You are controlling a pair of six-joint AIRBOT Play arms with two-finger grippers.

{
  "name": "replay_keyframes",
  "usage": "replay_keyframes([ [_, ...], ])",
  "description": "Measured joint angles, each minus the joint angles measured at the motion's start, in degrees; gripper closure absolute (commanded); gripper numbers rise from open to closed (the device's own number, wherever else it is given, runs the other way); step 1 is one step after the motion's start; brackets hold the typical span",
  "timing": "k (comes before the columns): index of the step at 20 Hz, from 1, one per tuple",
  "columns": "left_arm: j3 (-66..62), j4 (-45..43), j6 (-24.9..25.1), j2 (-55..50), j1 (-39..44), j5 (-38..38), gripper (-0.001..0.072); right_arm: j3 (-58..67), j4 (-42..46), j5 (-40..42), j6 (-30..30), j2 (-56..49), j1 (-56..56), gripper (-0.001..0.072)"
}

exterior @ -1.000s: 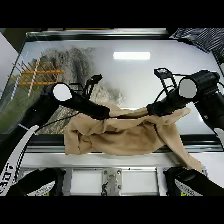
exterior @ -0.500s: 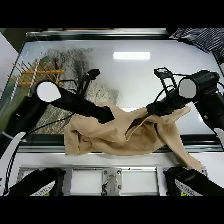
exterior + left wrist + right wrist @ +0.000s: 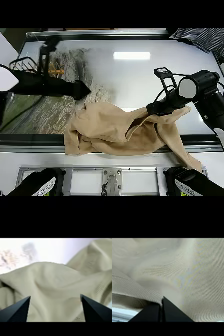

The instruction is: Fold the clothes and pants, and hang the long-sleeved shirts on hangers.

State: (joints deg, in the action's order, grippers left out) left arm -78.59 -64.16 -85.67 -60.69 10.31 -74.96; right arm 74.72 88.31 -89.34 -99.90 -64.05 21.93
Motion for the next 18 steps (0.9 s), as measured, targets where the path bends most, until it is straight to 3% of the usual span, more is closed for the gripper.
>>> replay_keyframes([
  [9, -0.9, -21.6, -1.7, -10.9, -21.2, 7.6, -0.0011, 0.0, 0.0, 0.0, 0.0, 0.0, 0.0, 0.0679],
  [18, -15.9, -36.7, -1.7, -37.2, -26.5, 14.4, -0.0011, 0.0, 0.0, 0.0, 0.0, 0.0, 0.0, 0.0679],
])
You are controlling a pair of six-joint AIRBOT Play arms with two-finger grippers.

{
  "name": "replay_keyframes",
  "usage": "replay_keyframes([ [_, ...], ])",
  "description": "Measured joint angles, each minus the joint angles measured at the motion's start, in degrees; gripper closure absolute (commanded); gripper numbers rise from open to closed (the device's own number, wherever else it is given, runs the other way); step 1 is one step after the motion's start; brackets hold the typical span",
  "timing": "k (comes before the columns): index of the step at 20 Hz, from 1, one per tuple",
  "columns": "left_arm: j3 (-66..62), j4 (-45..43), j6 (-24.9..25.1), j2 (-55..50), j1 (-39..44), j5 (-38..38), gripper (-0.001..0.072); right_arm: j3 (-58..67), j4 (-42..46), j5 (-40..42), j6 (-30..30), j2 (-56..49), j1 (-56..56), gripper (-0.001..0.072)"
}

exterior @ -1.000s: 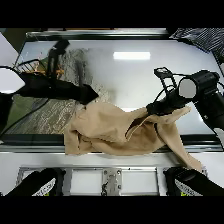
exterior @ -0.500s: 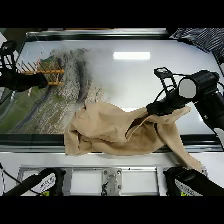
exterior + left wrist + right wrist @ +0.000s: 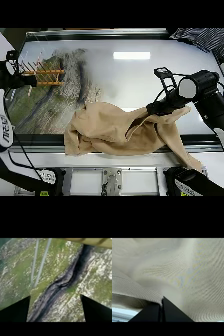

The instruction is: Fold the clothes and pants, and hang the long-sleeved shirts on hangers.

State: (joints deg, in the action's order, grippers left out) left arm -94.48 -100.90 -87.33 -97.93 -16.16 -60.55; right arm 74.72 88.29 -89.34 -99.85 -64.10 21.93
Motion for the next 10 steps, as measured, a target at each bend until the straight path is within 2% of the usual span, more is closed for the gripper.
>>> replay_keyframes([
  [6, -11.6, -2.6, 0.0, -15.3, -1.0, 0.2, -0.0011, 0.0, 0.0, 0.0, 0.0, 0.0, 0.0, 0.0679],
  [10, -17.4, -4.8, 0.0, -21.4, -1.1, -0.7, -0.0011, 0.0, 0.0, 0.0, 0.0, 0.0, 0.0, 0.0679],
])
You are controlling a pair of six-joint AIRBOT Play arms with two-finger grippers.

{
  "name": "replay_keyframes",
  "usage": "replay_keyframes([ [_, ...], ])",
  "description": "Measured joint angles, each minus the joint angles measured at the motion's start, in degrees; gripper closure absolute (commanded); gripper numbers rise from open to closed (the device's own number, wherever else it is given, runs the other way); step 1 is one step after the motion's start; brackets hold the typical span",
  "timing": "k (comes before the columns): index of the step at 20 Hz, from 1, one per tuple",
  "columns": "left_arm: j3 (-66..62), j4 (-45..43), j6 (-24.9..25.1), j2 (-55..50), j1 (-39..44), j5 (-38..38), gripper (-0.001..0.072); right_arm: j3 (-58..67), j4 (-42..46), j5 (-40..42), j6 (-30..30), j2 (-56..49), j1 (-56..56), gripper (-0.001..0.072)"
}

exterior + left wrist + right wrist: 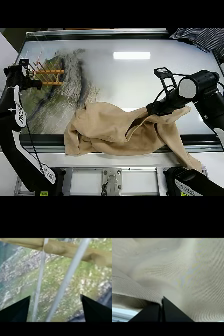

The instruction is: Fold the clothes and pants, and hang the long-sleeved shirts on hangers.

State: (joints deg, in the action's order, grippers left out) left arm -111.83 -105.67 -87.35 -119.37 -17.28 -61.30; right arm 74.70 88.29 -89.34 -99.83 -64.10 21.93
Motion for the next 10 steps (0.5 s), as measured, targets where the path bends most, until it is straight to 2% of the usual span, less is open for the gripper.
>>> replay_keyframes([
  [10, -1.2, -1.0, -0.1, -3.7, -1.8, 3.0, -0.0011, 0.0, 0.0, 0.0, 0.0, 0.0, 0.0, 0.0679],
])
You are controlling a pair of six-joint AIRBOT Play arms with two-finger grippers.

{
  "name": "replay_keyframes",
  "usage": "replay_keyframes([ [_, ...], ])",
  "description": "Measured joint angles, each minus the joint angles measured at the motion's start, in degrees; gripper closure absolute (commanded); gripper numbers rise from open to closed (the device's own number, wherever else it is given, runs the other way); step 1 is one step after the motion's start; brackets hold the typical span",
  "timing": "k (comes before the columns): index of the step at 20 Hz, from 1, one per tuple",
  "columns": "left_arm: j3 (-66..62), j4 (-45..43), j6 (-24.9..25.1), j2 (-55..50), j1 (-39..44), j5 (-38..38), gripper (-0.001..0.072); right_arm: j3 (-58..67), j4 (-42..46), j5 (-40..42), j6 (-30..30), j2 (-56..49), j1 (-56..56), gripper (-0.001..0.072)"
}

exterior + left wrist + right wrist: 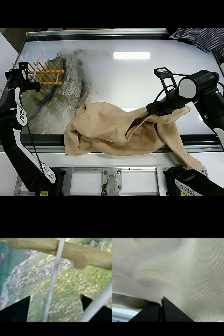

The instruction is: Fold the clothes and pants, and hang the long-sleeved shirts on hangers.

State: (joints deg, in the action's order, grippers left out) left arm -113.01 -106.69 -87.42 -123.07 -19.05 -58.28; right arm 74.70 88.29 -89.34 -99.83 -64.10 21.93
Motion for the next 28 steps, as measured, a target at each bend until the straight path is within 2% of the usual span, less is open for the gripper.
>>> replay_keyframes([
  [4, 0.5, 0.0, 0.0, -0.2, -0.1, 1.9, -0.0009, 0.0, 0.0, 0.0, 0.0, 0.0, 0.0, 0.0679],
  [5, 0.5, 0.0, 0.0, -0.3, -0.1, 2.3, 0.0065, 0.0, 0.0, 0.0, 0.0, 0.0, 0.0, 0.0679],
  [6, 0.6, 0.2, -0.1, -0.3, -0.1, 2.7, 0.0236, 0.0, 0.0, 0.0, 0.0, 0.0, 0.0, 0.0679],
  [7, 0.6, 0.3, -0.1, -0.4, -0.1, 3.0, 0.0286, 0.0, 0.0, 0.0, 0.0, 0.0, 0.0, 0.0679],
  [10, 0.6, 0.3, -0.1, -0.4, -0.1, 3.2, 0.0289, 0.0, 0.0, 0.0, 0.0, 0.0, 0.0, 0.0679],
  [12, 0.7, 0.2, 0.0, -0.5, -0.1, 3.3, 0.0568, 0.0, 0.0, 0.0, 0.0, 0.0, 0.0, 0.0679],
  [15, 0.6, 0.0, 0.2, -0.4, -0.1, 3.9, 0.0581, 0.0, 0.0, 0.0, 0.0, 0.0, 0.0, 0.0679],
  [16, 0.6, 0.0, 0.1, -0.4, 0.0, 3.9, 0.0689, 0.0, 0.0, 0.0, 0.0, 0.0, 0.0, 0.0679],
  [22, 0.6, 0.1, 0.0, -0.3, 0.0, 3.7, 0.0687, 0.0, 0.0, 0.0, 0.0, 0.0, 0.0, 0.0679],
  [28, 0.6, 0.6, -1.2, 2.5, 0.0, -0.1, 0.0687, 0.0, 0.0, 0.0, 0.0, 0.0, 0.0, 0.0679],
])
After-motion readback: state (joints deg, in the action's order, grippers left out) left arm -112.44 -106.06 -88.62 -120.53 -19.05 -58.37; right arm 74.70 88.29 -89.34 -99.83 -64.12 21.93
